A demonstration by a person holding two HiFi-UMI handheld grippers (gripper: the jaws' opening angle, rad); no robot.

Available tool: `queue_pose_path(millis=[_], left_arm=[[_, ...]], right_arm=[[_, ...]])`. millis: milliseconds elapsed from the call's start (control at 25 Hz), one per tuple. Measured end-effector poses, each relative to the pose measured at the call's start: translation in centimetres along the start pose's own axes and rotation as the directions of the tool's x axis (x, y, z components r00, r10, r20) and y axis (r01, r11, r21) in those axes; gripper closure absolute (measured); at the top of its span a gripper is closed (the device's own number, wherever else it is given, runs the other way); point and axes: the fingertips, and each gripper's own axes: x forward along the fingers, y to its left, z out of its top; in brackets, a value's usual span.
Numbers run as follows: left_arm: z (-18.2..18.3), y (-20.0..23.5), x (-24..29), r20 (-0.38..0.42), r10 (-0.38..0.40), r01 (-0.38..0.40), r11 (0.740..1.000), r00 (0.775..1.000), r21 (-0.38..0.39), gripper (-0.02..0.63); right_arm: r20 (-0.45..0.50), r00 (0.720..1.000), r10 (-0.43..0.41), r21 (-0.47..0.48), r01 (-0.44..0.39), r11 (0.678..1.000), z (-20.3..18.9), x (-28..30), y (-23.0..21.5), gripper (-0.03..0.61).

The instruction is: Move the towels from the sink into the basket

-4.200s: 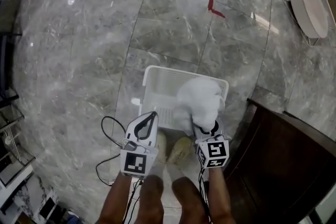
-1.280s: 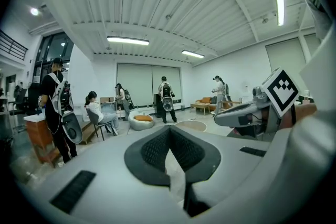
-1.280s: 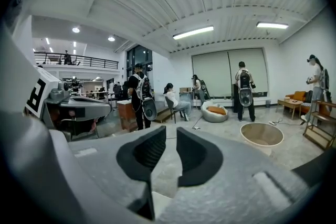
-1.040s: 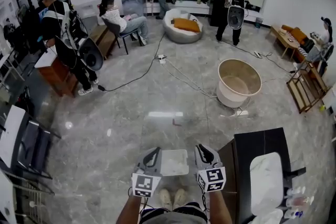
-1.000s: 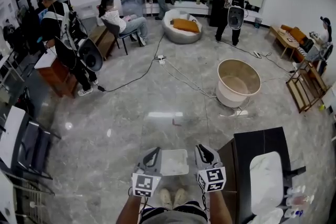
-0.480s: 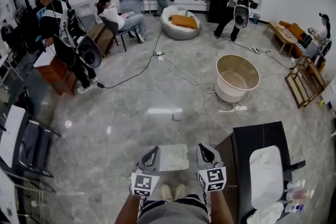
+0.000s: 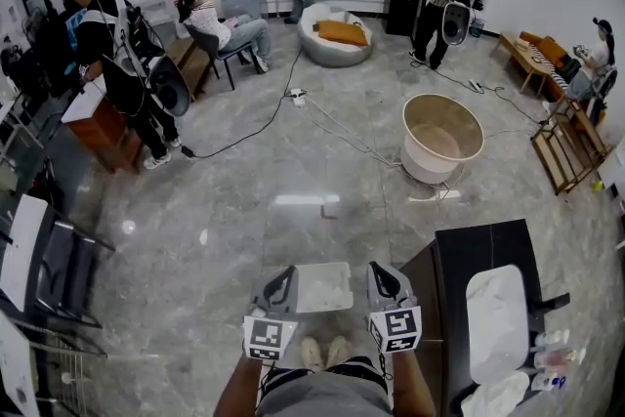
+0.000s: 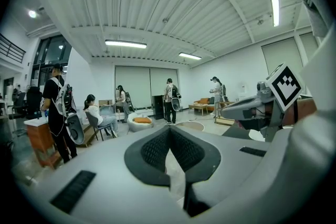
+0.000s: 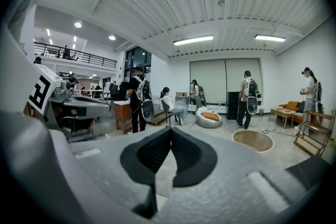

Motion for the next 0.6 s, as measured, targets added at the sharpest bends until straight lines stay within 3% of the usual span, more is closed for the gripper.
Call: queue_pose_path(millis=[600], left_arm=[[0.34,0.40,0.64,0.014,-0.012,0.012,1.000,1.000,0.002,0.604]], right_arm=[[0.004,1.000,-0.020,0.003,0.020,1.000,0.24,0.45,-0.15,0.578]])
